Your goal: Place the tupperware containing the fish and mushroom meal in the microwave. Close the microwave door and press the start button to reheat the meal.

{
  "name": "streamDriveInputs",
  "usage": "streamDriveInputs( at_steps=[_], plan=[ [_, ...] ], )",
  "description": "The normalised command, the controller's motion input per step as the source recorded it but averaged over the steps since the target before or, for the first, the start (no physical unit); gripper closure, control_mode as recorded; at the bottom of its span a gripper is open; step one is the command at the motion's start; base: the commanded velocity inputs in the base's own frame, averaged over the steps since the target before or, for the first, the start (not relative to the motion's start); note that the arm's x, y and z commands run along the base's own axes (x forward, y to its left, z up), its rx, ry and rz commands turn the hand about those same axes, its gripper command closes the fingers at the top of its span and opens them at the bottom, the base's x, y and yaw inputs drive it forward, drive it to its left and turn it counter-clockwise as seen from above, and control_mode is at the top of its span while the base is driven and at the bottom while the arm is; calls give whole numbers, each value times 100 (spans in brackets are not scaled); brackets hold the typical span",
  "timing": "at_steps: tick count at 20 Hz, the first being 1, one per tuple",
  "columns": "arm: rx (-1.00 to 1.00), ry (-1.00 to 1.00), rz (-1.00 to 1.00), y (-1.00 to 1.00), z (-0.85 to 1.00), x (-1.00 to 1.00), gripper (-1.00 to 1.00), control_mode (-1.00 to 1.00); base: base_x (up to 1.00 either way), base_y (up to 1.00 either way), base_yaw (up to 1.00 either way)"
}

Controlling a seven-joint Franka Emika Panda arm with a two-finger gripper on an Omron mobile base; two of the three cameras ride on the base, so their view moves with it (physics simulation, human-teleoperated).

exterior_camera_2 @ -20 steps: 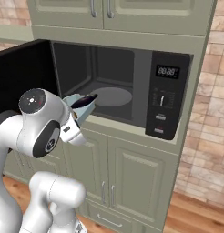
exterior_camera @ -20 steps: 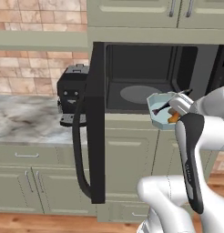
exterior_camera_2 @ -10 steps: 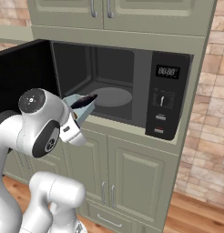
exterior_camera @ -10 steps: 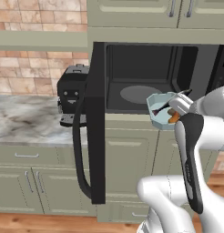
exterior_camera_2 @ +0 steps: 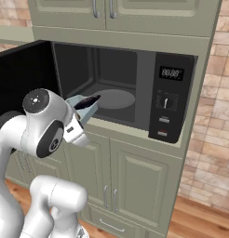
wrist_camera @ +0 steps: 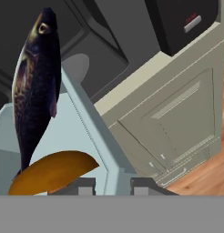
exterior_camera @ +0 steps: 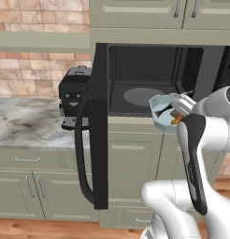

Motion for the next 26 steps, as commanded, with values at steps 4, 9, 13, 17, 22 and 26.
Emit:
streamDriveInputs(
  at_steps=[4,9,13,17,22,26],
  plan=[
    [0,0,0,-2,-2,33,100,-100,0,0,0],
    [0,0,0,0,-19,45,100,-100,0,0,0],
    [0,0,0,0,-22,58,100,-100,0,0,0],
    [0,-1,0,0,-6,62,100,-100,0,0,0],
    [4,0,0,0,0,72,100,-100,0,0,0],
    [7,1,0,1,0,65,100,-100,0,0,0]
  ],
)
